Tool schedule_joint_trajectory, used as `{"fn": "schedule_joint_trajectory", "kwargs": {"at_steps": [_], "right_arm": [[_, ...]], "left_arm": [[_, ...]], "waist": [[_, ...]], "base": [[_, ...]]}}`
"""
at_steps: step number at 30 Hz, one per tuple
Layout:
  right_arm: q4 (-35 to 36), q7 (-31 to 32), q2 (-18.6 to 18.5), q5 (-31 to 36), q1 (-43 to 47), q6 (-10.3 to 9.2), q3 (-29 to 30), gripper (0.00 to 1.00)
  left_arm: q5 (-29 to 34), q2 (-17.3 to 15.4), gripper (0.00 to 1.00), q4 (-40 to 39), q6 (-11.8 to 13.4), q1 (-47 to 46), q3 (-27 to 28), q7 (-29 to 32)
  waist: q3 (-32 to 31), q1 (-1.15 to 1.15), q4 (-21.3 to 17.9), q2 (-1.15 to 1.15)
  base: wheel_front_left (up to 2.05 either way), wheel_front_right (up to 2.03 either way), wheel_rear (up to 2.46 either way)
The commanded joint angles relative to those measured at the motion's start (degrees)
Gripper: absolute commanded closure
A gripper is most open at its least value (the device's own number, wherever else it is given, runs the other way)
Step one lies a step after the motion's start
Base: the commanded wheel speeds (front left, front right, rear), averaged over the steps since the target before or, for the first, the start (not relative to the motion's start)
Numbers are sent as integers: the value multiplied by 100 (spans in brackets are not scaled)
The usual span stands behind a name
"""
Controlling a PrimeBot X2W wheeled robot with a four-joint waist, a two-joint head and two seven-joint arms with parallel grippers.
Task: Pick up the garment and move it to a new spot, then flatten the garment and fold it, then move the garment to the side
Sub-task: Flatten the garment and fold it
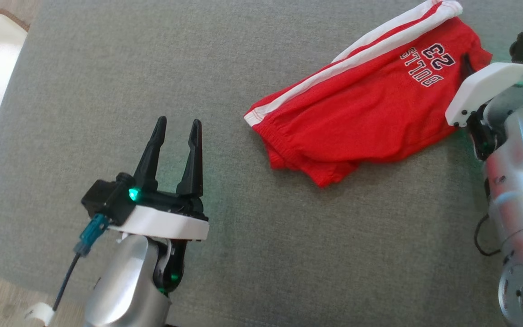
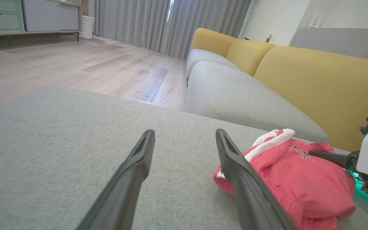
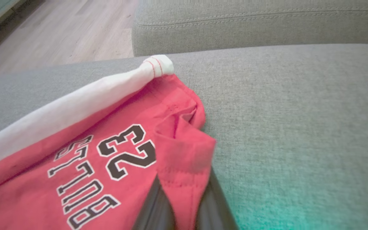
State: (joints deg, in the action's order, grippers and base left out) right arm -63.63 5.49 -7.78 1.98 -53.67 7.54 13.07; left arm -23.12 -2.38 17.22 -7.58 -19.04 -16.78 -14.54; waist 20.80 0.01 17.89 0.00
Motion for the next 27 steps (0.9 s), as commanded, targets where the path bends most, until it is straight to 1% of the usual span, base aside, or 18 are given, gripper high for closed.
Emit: {"fn": "schedule_joint_trajectory", "kwargs": {"at_steps": [1,5,8,9,12,16,19,22,27], "right_arm": [[98,-165,35,-194,-141,-5,-199,100],[144,-406,14,-657,-48,-5,-401,100],[281,-588,-20,-998,187,-5,-489,100],[281,-588,-20,-998,187,-5,-489,100],[487,-707,-34,-1304,553,-5,-543,100],[891,-809,-139,-1674,1096,-5,-388,100],[1238,-796,-143,-1852,1520,-5,-183,100],[1650,-777,-75,-1928,1934,-5,28,100],[2274,-657,182,-1956,2590,-5,359,100]], "left_arm": [[-19,-51,0,-135,9,-154,175,-46],[-8,-51,0,-116,9,-59,259,-46],[34,-50,0,-106,9,29,316,-46],[34,-50,0,-106,9,29,316,-46],[63,-50,0,-109,9,139,392,-46],[91,-50,0,-120,9,288,413,-46],[119,-50,0,-125,9,394,459,-46],[159,-50,0,-129,9,487,481,-46],[240,-50,0,-125,9,631,486,-46]], "waist": [[-81,-1,-79,0],[-281,-1,-281,0],[-470,-1,-461,0],[-470,-1,-461,0],[-650,-1,-654,0],[-864,-1,-860,0],[-1008,-1,-986,0],[-1112,-1,-1079,0],[-1248,-1,-1179,0]], "base": [[0,0,0],[0,0,0],[0,0,0],[0,0,0],[0,0,0],[0,0,0],[0,0,0],[0,0,0],[0,0,0]]}}
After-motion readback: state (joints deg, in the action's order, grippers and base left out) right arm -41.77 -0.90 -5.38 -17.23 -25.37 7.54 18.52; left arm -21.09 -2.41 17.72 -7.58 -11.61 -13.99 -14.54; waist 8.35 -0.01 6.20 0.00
